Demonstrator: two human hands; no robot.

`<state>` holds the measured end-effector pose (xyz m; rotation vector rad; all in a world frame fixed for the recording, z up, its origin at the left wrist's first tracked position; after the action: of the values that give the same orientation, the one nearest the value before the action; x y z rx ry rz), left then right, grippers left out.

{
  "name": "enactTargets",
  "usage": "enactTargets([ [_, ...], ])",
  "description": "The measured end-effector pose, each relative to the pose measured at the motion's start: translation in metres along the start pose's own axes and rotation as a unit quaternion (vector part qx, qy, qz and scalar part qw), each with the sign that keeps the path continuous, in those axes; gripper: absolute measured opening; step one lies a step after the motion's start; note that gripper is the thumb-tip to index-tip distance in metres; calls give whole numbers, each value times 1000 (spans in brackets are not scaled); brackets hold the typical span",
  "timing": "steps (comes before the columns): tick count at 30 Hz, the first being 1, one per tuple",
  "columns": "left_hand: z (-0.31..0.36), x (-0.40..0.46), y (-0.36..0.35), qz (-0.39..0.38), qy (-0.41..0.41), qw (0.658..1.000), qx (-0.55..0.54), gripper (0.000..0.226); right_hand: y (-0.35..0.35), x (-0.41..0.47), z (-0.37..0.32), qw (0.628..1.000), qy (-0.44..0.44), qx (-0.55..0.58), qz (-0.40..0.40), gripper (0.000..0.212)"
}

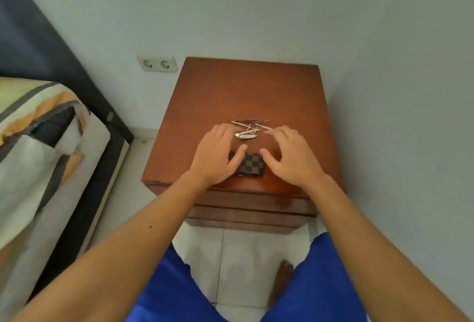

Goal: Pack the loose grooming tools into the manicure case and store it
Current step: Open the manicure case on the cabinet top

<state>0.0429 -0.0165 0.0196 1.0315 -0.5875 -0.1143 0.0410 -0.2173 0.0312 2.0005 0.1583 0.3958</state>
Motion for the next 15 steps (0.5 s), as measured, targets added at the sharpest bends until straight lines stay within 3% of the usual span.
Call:
enactTargets([
  [8, -20, -53, -6, -81, 56, 995, -22, 64, -32, -32, -19, 997, 14, 53, -58, 55],
  [15, -33, -50, -10, -113, 88, 990, -7, 71, -37, -41, -19, 996, -4, 73, -41, 45],
])
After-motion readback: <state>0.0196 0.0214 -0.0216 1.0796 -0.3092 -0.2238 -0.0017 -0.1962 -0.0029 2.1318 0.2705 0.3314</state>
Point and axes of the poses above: each hand's wrist, its own x-axis towards the middle knuckle, its own y-axis out of the back of the hand, z = x × y, the point moved 5 cm from there along x, towards the middle knuckle, and after that the axes turned 2 degrees about -y, right-handed, at the moved point
